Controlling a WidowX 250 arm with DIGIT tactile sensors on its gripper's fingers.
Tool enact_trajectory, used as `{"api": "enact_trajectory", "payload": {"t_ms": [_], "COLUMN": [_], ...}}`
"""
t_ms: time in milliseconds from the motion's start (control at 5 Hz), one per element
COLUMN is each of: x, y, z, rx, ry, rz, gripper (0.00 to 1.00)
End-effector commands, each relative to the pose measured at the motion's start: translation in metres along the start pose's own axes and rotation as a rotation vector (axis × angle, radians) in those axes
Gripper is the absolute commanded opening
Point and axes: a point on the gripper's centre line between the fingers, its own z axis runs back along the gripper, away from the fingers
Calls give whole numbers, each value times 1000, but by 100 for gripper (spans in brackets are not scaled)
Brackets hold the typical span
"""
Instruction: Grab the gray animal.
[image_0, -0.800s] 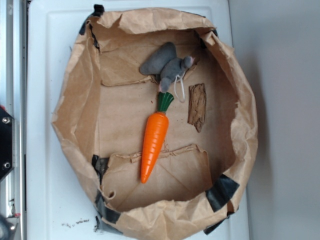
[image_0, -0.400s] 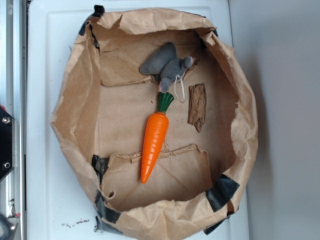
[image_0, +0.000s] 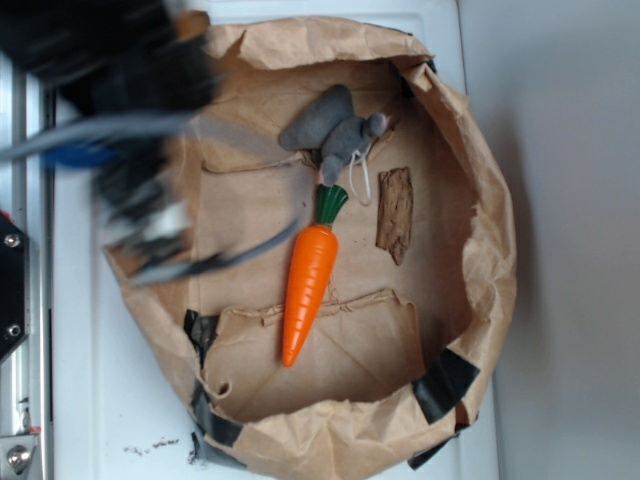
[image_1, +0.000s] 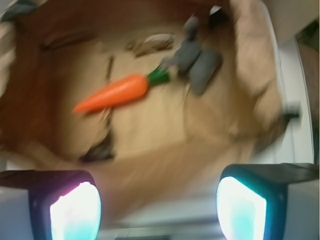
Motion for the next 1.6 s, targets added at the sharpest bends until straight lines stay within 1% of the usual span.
{"api": "enact_trajectory", "payload": {"t_ms": [0, 400, 600, 800, 1000, 1200, 1400], "x": [3, 3, 17, 29, 57, 78, 90], "y": [6, 6, -28, -56, -62, -50, -24], "z": [13, 13, 1, -12, -40, -74, -93], "rx": [10, 10, 41, 82, 122, 193, 214], "ry": [-53, -53, -101, -85, -83, -87, -98], "rz": [10, 10, -6, 13, 23, 64, 102], "gripper": [100, 100, 100, 100, 100, 100, 100]}}
